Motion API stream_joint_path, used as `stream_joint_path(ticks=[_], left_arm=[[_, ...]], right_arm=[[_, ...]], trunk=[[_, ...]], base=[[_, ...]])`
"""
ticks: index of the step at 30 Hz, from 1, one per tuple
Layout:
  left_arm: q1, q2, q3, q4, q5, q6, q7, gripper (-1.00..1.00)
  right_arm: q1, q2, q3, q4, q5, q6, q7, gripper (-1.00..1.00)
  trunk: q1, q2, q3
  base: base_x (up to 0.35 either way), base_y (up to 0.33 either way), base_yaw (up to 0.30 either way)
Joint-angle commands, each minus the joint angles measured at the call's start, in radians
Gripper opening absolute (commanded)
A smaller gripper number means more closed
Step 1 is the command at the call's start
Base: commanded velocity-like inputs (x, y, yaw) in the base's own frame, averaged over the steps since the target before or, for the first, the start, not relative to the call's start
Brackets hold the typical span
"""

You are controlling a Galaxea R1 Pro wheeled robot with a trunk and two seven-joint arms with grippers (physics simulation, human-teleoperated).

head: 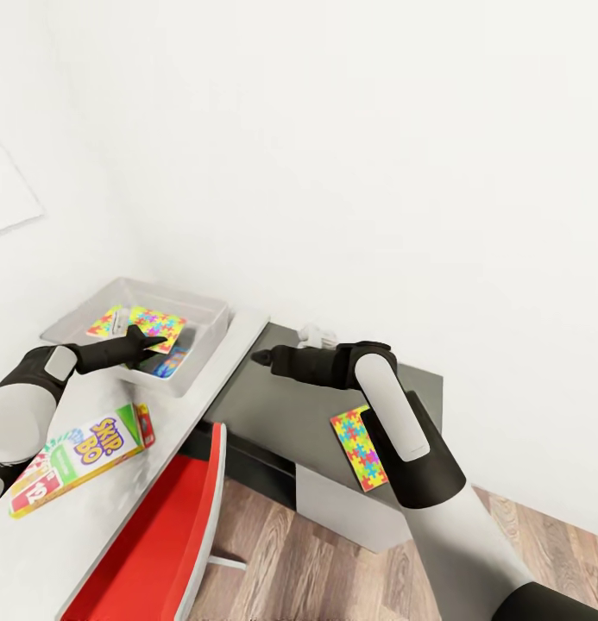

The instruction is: Put all the toys in the child's room - the three board games (two on the bed and one on the table), the two jigsaw puzzles on the table, and the tennis ball on the table - inside the toy box on the table in the child's room.

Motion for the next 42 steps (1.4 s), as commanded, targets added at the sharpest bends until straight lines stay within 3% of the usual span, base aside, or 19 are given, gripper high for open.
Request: stream_joint_path(ticks=[1, 8, 14, 23, 31, 42], left_arm=[[-0.001, 0.0, 0.007, -0.001, -0.01, 0.005, -0.007, -1.0], [-0.012, 0.0, 0.007, -0.001, -0.009, 0.008, -0.033, -1.0], [-0.036, 0.002, 0.003, -0.002, -0.012, 0.028, -0.165, -1.0], [-0.04, 0.002, 0.001, -0.009, -0.013, 0.034, -0.242, -1.0], [-0.04, 0.003, -0.001, -0.01, -0.013, 0.033, -0.265, -1.0], [-0.042, 0.023, 0.001, -0.011, -0.012, 0.035, -0.282, -1.0]], right_arm=[[-0.001, 0.0, 0.0, -0.001, -0.009, 0.002, -0.01, 1.0], [-0.001, 0.0, 0.002, -0.002, -0.009, 0.002, -0.01, 1.0], [0.0, 0.0, 0.003, -0.002, -0.009, 0.002, -0.01, 1.0], [0.0, 0.0, 0.003, -0.002, -0.009, 0.004, -0.01, 1.0], [0.0, 0.0, 0.005, -0.002, -0.009, 0.004, -0.01, 1.0], [0.0, 0.0, 0.012, -0.002, -0.009, 0.01, -0.01, 1.0]], trunk=[[0.001, -0.002, -0.003], [0.001, -0.002, -0.015], [0.001, -0.002, -0.025], [0.001, -0.002, -0.039], [0.001, -0.002, -0.05], [0.001, -0.002, -0.067]], base=[[0.0, 0.0, 0.0], [0.0, 0.0, 0.0], [0.0, 0.0, 0.0], [0.0, 0.0, 0.0], [0.0, 0.0, 0.0], [0.0, 0.0, 0.0]])
